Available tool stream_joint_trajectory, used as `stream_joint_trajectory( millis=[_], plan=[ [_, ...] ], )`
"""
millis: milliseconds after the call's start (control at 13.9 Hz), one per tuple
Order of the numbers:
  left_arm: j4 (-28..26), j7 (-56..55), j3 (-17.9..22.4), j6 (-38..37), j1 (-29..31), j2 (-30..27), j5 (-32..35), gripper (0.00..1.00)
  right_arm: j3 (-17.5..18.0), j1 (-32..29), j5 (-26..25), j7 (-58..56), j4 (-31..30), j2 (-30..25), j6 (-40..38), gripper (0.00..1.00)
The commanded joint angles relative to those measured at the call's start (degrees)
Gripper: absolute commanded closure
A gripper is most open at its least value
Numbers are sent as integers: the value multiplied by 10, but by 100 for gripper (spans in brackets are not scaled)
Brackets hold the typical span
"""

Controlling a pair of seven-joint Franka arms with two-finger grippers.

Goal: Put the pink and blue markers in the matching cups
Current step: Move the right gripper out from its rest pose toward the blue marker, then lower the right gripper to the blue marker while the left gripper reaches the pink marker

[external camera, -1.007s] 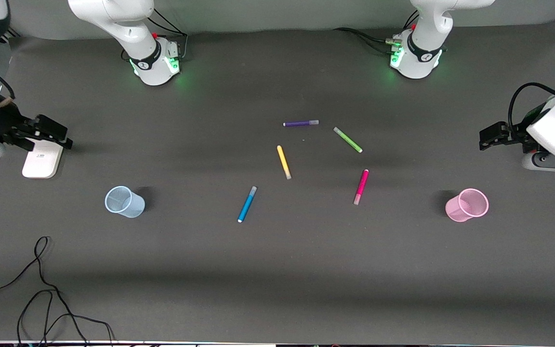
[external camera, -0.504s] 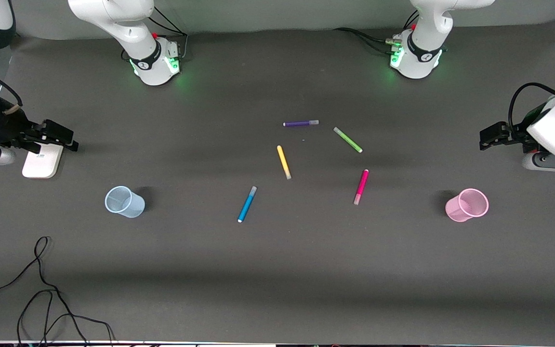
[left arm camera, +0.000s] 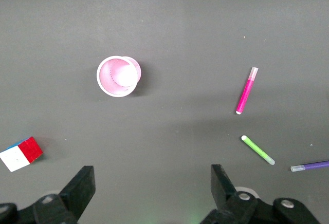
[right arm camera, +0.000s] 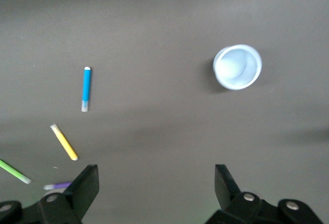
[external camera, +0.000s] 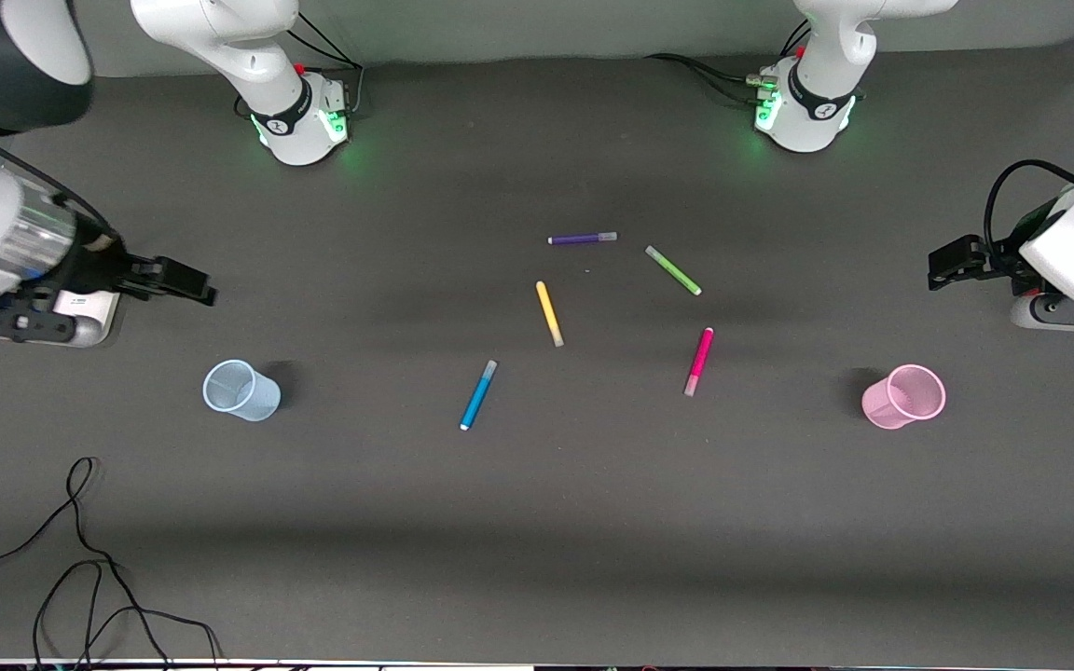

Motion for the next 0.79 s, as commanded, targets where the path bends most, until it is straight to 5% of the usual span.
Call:
stream_joint_trajectory(
  millis=[0,504,719],
  plan=[
    [-1,-9,0,-1,-4,-7,7,0,-3,44,21,141,21,39,-9,0],
    [-2,-10,-78,2,-29,-4,7,0,-3,121,30,345,199,279,29,0],
    [-10,-25,-130,29,-36,12,7,0,-4,160,26,378,181,328,113,0]
  ],
)
